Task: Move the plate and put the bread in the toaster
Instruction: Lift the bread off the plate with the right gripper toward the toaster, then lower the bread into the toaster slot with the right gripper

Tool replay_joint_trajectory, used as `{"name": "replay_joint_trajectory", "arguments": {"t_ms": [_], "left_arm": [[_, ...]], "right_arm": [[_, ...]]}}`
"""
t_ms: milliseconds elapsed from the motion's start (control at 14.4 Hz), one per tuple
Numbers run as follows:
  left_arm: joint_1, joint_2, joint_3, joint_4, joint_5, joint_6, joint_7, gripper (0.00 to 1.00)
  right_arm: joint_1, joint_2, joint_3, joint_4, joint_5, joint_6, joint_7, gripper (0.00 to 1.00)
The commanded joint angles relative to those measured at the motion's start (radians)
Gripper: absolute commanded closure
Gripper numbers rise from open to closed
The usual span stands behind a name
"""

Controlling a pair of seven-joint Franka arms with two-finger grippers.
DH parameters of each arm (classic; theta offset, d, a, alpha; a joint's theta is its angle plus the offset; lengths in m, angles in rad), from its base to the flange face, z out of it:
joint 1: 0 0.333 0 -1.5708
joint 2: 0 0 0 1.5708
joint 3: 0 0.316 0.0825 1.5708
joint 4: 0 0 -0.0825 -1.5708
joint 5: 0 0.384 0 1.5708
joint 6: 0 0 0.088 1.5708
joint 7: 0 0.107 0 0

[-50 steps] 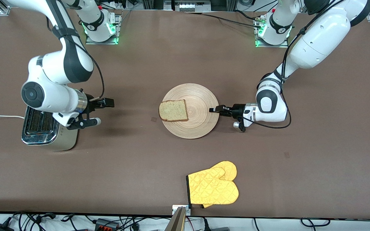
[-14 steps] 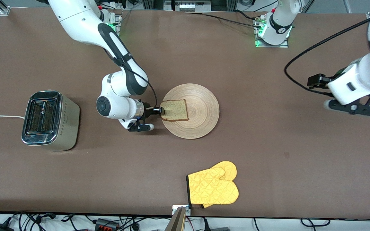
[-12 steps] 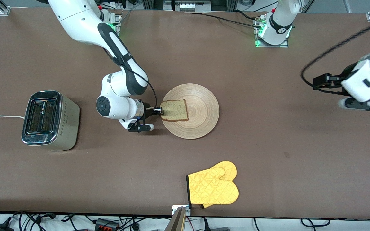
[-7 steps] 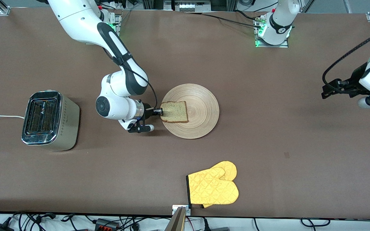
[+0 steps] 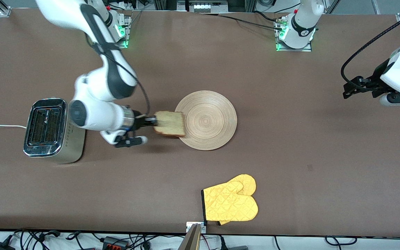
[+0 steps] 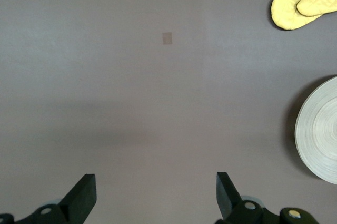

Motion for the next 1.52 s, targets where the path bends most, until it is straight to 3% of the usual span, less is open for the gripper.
{"name": "replay_joint_trajectory", "arguments": {"t_ms": [0, 346, 900, 1038, 1453], "left_arm": [[-0.009, -0.027, 0.005, -0.021, -0.014, -0.017, -0.008, 0.00], [-0.015, -0.019, 0.005, 0.002, -0.012, -0.017, -0.010, 0.00], [-0.016, -0.010, 0.005, 0.019, -0.012, -0.017, -0.008, 0.00], [-0.016, -0.010, 0.005, 0.019, -0.012, -0.017, -0.008, 0.00], [-0.018, -0.010, 0.005, 0.019, -0.012, -0.017, -0.008, 0.00]], "right_arm": [[0.002, -0.033, -0.113, 0.099, -0.128, -0.202, 0.008, 1.00], [0.002, -0.090, -0.250, 0.121, -0.382, -0.328, -0.004, 1.00], [-0.004, -0.159, -0.255, 0.138, -0.821, -0.350, -0.041, 1.00], [-0.021, -0.145, -0.256, 0.134, -0.864, -0.319, -0.104, 1.00], [-0.036, -0.087, -0.255, 0.126, -0.863, -0.281, -0.093, 1.00]]}}
